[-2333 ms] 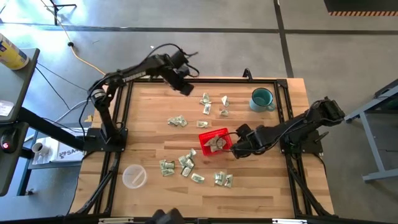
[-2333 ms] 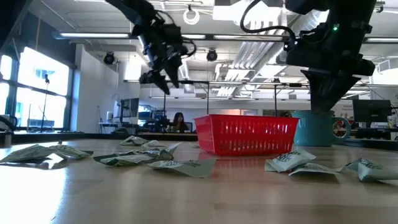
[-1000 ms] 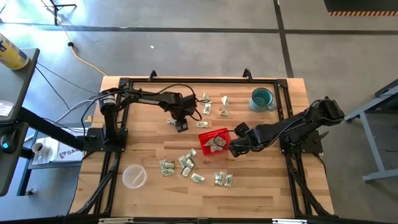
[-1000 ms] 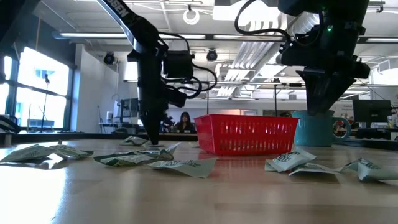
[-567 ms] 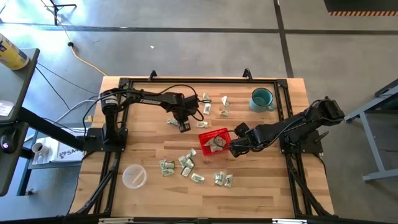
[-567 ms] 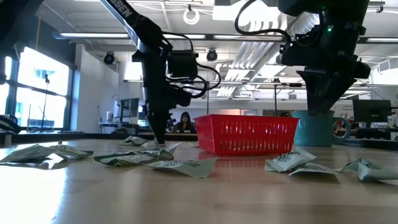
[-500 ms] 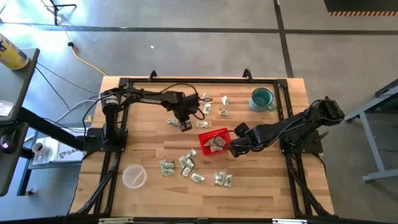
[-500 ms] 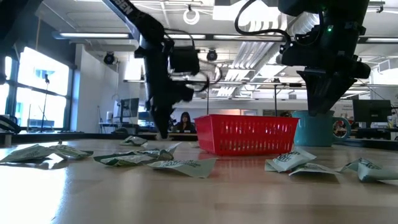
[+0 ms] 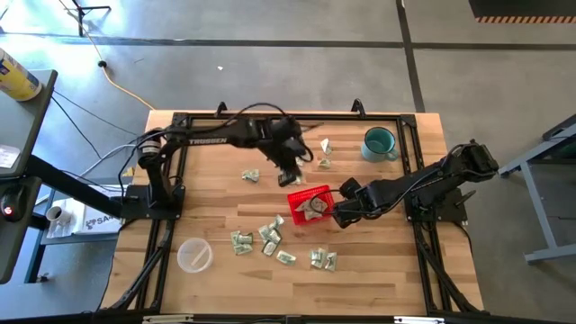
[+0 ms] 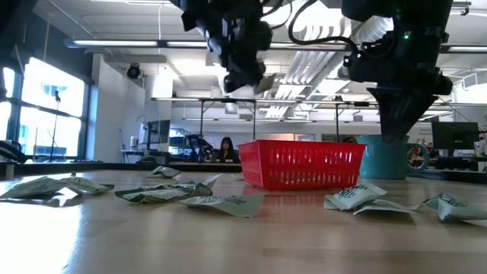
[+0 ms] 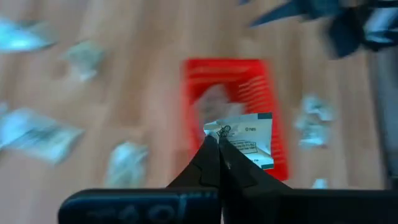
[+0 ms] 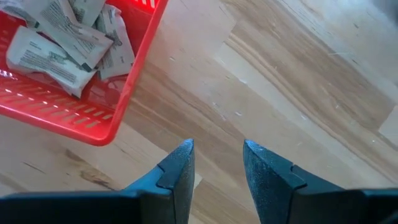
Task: Pick and place items into bin
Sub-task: Put the white stevia pack into the red bin
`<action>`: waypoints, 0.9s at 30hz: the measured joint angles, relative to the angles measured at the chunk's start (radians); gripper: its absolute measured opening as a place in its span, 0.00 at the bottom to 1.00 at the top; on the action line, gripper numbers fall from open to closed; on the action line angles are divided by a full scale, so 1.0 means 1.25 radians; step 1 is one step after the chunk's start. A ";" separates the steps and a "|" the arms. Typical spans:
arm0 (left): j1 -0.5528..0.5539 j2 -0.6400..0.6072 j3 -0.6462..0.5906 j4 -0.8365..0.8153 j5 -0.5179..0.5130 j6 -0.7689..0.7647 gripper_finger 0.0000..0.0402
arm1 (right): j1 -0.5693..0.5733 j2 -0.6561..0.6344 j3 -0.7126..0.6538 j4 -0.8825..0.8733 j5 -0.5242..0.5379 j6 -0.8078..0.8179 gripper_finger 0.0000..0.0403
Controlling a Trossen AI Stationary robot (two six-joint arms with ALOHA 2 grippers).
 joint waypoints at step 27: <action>0.049 0.014 -0.056 -0.349 -0.316 -0.055 0.52 | 0.027 0.000 0.000 -0.035 -0.032 -0.027 0.32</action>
